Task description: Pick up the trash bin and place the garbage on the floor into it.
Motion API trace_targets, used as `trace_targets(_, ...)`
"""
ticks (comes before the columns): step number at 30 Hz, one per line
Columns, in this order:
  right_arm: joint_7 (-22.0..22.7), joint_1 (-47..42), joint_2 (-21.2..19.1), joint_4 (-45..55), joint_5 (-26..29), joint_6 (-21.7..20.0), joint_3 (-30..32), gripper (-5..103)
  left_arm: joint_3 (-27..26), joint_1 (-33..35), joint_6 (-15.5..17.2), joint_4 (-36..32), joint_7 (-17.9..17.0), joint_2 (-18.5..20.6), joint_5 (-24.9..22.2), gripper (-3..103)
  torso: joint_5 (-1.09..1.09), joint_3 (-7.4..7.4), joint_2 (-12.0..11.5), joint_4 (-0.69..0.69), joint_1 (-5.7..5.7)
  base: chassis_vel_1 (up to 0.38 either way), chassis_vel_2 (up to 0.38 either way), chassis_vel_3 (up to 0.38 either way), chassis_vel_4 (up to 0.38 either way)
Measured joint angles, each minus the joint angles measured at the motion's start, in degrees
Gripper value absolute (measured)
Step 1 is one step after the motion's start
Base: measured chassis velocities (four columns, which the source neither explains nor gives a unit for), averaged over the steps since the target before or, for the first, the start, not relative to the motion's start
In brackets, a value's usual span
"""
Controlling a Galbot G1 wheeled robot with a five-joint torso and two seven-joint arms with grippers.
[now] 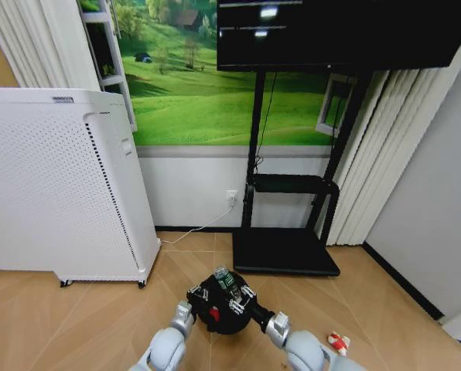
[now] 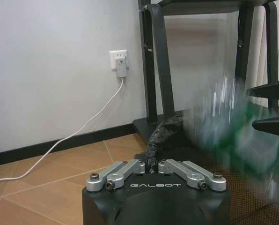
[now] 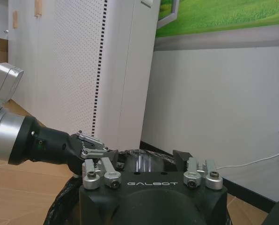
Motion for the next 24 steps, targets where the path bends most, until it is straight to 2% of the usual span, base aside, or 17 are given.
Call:
trace_targets(1, 0.00, -0.03, 0.09, -0.09, -0.07, 0.00, 0.00, 73, 0.03, -0.18, 0.00, 0.18, 0.01, -0.10, 0.00, 6, 0.00, 0.00, 0.00, 0.00, 0.00, 0.000, 0.000, 0.000, 0.000)
trace_targets(2, 0.01, -0.07, 0.18, -0.18, -0.12, 0.00, 0.01, 78, 0.09, -0.40, 0.00, 0.41, 0.02, -0.26, 0.00, 6, 0.00, 0.00, 0.00, 0.00, 0.00, 0.000, 0.000, 0.000, 0.000)
trace_targets(3, 0.01, -0.07, 0.18, -0.18, -0.12, 0.00, 0.01, 78, 0.09, -0.40, 0.00, 0.41, 0.02, -0.26, 0.00, 6, 0.00, 0.00, 0.00, 0.00, 0.00, 0.000, 0.000, 0.000, 0.000)
trace_targets(5, 0.04, -0.10, 0.25, -0.48, -0.18, 0.05, 0.02, 88, 0.24, -0.72, 0.00, 0.74, 0.02, -0.45, 0.01, 6, 0.00, 0.00, 0.00, 0.00, 0.00, 0.000, 0.000, 0.000, 0.000)
trace_targets(6, 0.04, -0.10, 0.25, -0.48, -0.18, 0.05, 0.02, 88, 0.24, -0.72, 0.00, 0.74, 0.02, -0.45, 0.01, 6, 0.00, 0.00, 0.00, 0.00, 0.00, 0.000, 0.000, 0.000, 0.000)
trace_targets(8, 0.37, -0.17, 0.25, -0.83, -0.14, 0.11, 0.37, 97, 0.29, -0.91, -0.02, 0.82, 0.02, -0.47, -0.07, 6, 0.00, 0.00, 0.00, 0.00, 0.00, 0.000, 0.000, 0.000, 0.000)
trace_targets(13, 1.96, -0.36, 0.16, -1.59, 0.48, -0.17, 1.92, 100, -0.34, -0.48, -0.02, -0.05, 0.01, 0.08, -0.22, 6, 0.00, 0.00, 0.00, 0.00, 0.00, 0.000, 0.000, 0.000, 0.000)
trace_targets(20, 6.01, -1.15, 0.88, -3.48, 2.82, -1.85, 7.32, 100, -5.55, 4.01, 0.05, -6.01, 0.05, 2.64, -1.03, 6, -0.01, 0.00, 0.00, 0.01, 0.00, 0.000, 0.000, 0.000, 0.000)
trace_targets(23, 8.90, -1.58, 3.01, -7.26, 3.57, -4.06, 11.05, 100, -10.18, 8.38, 0.13, -10.39, 0.29, 4.63, -1.23, 6, 0.00, 0.00, 0.00, 0.01, 0.00, 0.000, 0.000, 0.000, 0.000)
trace_targets(24, 8.90, -1.58, 3.01, -7.26, 3.57, -4.06, 11.05, 100, -10.18, 8.38, 0.13, -10.39, 0.29, 4.63, -1.23, 6, 0.00, 0.00, 0.00, 0.01, 0.00, 0.000, 0.000, 0.000, 0.000)
